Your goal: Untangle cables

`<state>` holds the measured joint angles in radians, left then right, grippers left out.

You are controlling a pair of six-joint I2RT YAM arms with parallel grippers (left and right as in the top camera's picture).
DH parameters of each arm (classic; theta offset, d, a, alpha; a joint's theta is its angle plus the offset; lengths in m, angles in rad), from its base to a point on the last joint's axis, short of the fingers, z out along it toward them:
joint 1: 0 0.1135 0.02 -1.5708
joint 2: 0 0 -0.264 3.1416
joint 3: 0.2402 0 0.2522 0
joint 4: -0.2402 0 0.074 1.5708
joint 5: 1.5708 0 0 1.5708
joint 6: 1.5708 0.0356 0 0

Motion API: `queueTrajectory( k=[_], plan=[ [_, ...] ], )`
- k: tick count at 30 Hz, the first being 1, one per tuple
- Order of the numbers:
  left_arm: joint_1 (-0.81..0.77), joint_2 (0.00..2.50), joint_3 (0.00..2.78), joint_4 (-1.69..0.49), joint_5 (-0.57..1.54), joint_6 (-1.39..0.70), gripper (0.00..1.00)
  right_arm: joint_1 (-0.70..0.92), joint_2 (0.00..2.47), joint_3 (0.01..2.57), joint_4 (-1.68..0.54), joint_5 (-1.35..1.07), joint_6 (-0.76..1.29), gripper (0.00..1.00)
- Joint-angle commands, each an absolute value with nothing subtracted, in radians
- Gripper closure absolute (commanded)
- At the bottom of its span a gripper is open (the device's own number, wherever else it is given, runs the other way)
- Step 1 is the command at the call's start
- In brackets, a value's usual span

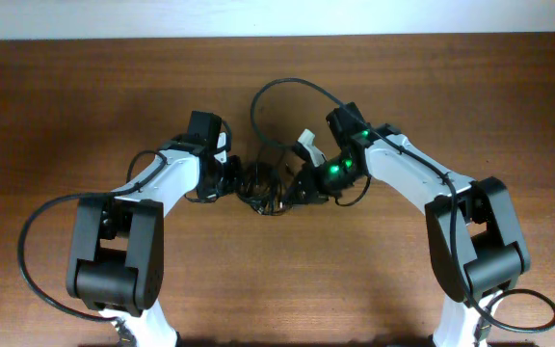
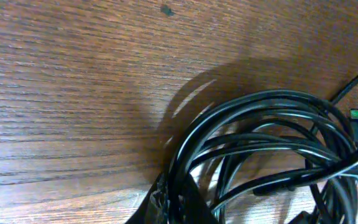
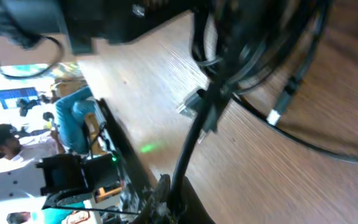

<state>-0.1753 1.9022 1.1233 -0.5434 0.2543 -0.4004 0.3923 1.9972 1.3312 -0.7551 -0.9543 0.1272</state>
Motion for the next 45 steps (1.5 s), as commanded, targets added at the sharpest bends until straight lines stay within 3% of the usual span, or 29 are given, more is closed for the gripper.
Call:
queueTrajectory(
  k=[1, 6, 8, 15, 17, 19, 26, 34, 39, 43, 45],
  plan=[
    [-0.166, 1.932, 1.104, -0.542, 0.228, -0.382, 0.96, 0.392, 1.968, 1.328, -0.811, -0.855, 0.112, 0.96],
    [-0.166, 1.932, 1.104, -0.542, 0.221, -0.396, 0.93, 0.393, 1.97, 1.327, -0.836, -0.741, 0.165, 0.96],
    [-0.167, 1.932, 1.103, -0.542, 0.221, -0.396, 0.91, 0.393, 1.97, 1.327, -0.835, -0.686, 0.199, 0.77],
    [-0.167, 1.932, 1.1, -0.542, 0.221, -0.396, 0.89, 0.393, 1.97, 1.327, -0.834, -0.6, 0.199, 0.45],
    [-0.167, 1.932, 1.1, -0.543, 0.221, -0.395, 0.87, 0.393, 1.97, 1.327, -0.834, -0.572, 0.199, 0.44],
    [-0.167, 1.932, 1.1, -0.555, 0.226, -0.395, 1.0, 0.393, 1.97, 1.327, -0.834, -0.556, 0.199, 0.44],
    [-0.148, 1.747, 1.101, -0.584, 0.345, -0.247, 1.0, 0.393, 1.97, 1.327, -0.831, -0.451, 0.246, 0.45],
    [-0.146, 1.491, 1.101, -0.6, 0.429, -0.3, 1.0, 0.39, 1.97, 1.327, -0.791, -0.403, 0.332, 0.4],
    [-0.146, 1.49, 1.1, -0.629, 0.426, -0.376, 1.0, 0.351, 1.97, 1.327, -0.748, -0.528, 0.357, 0.27],
    [-0.148, 1.49, 1.1, -0.634, 0.427, -0.418, 1.0, 0.234, 1.97, 1.327, -0.667, -0.868, 0.345, 0.02],
    [-0.152, 1.491, 1.1, -0.648, 0.427, -0.408, 1.0, 0.203, 1.97, 1.327, -0.669, -0.883, 0.345, 0.02]
  ],
)
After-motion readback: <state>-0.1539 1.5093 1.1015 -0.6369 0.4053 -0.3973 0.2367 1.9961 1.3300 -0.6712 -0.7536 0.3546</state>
